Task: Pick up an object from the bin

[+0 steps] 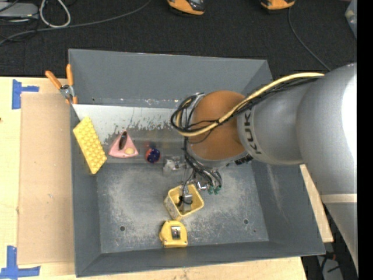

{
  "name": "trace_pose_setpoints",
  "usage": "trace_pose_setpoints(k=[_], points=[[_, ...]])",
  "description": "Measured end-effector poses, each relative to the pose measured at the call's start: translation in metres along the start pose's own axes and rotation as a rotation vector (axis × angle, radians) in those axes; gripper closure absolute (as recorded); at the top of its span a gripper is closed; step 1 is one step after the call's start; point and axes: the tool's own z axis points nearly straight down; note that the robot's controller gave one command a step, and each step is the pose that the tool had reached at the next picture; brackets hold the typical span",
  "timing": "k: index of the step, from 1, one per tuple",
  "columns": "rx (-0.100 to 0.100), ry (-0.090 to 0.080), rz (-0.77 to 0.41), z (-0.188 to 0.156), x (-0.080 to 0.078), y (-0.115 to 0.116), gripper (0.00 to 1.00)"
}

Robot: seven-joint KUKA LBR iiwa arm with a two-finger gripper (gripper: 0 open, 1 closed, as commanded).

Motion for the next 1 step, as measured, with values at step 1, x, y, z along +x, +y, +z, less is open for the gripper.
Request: trace_pose_setpoints(k=[1], points=[[-0.001, -0.001, -0.139, -0.0004, 0.0113, 0.0126, 1.00]])
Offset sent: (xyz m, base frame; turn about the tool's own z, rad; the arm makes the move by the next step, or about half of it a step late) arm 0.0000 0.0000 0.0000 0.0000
